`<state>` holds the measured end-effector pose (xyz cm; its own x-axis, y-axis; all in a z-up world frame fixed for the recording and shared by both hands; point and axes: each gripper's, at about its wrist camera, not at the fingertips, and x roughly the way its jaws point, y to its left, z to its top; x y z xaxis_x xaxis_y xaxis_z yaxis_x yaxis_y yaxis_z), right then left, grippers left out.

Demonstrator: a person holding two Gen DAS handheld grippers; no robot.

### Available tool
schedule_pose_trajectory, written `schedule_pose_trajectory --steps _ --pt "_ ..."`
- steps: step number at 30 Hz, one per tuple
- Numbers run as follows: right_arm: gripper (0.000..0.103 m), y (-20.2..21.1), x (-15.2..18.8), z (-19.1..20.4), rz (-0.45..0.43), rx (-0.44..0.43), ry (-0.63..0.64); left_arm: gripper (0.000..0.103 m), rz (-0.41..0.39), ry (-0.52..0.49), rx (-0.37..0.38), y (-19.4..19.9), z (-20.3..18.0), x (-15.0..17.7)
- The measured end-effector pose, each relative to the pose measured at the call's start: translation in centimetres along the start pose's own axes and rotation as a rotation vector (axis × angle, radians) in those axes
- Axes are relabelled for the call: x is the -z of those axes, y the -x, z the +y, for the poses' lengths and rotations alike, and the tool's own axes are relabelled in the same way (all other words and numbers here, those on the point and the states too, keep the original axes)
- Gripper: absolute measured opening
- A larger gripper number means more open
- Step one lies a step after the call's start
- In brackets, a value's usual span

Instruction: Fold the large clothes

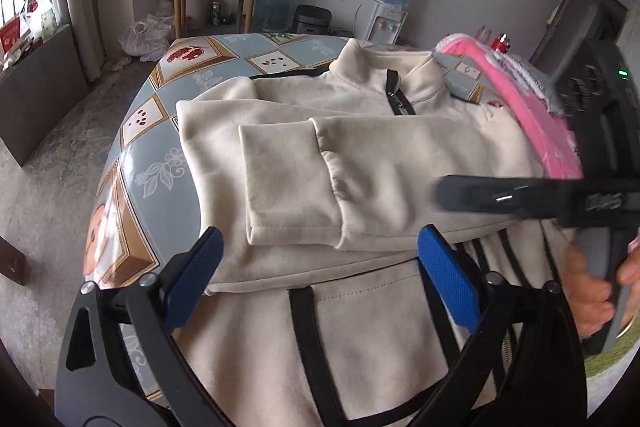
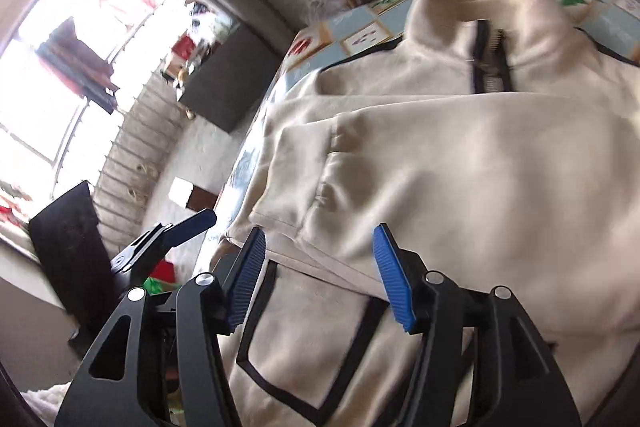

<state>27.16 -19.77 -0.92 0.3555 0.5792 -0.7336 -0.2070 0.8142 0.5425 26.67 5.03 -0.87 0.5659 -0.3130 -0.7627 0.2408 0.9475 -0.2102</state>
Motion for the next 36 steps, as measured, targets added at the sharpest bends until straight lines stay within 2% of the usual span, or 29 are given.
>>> schedule_pose_trajectory --steps 3,7,8,10,11,14,18,20,23,26,28,31,33,36 --pt "0.055 4.0 2.6 -2.7 -0.061 0.081 -0.033 0.071 0.035 -0.001 -0.023 -1.2 0.4 -0.4" --pt "0.055 8.8 4.9 -7.9 -0.132 0.225 -0.094 0.055 0.067 0.082 -0.038 -2.8 2.4 -1.3" --pt "0.055 10.1 5.7 -9.3 -0.157 0.253 -0.119 0.048 0.079 0.111 -0.046 -3.4 3.0 -1.7" --pt "0.055 12.1 7.0 -11.8 -0.199 0.299 -0.165 0.044 0.106 0.143 -0.064 -4.4 3.8 -2.2" --pt "0.055 12.9 7.5 -13.1 -0.219 0.313 -0.189 0.038 0.125 0.162 -0.071 -5.1 4.2 -2.5" --pt "0.055 14.0 8.7 -15.7 -0.251 0.324 -0.252 0.033 0.157 0.190 -0.069 -6.5 4.7 -3.2" --pt "0.055 13.7 9.5 -17.2 -0.269 0.306 -0.288 0.011 0.155 0.148 -0.087 -6.7 3.6 -4.0" --pt "0.055 13.5 9.5 -17.5 -0.265 0.314 -0.279 0.007 0.127 0.105 -0.104 -5.8 2.7 -4.6" --pt "0.055 13.7 9.5 -16.9 -0.252 0.331 -0.257 0.007 0.042 0.060 -0.107 -2.7 1.0 -5.8" --pt "0.055 14.4 9.5 -16.4 -0.234 0.365 -0.231 0.007 -0.017 0.073 -0.114 -0.1 0.8 -6.8" --pt "0.055 15.0 9.3 -16.2 -0.226 0.380 -0.221 0.007 -0.001 0.125 -0.142 0.0 2.1 -6.4" --pt "0.055 16.3 8.0 -16.3 -0.226 0.380 -0.225 0.007 0.078 0.157 -0.205 -2.2 4.1 -4.5" --pt "0.055 17.0 6.6 -17.1 -0.219 0.351 -0.255 0.007 0.120 0.179 -0.201 -3.5 5.0 -3.1" --pt "0.055 16.8 3.4 -19.0 -0.199 0.280 -0.304 0.007 0.112 0.172 -0.210 -4.3 5.1 -2.1"
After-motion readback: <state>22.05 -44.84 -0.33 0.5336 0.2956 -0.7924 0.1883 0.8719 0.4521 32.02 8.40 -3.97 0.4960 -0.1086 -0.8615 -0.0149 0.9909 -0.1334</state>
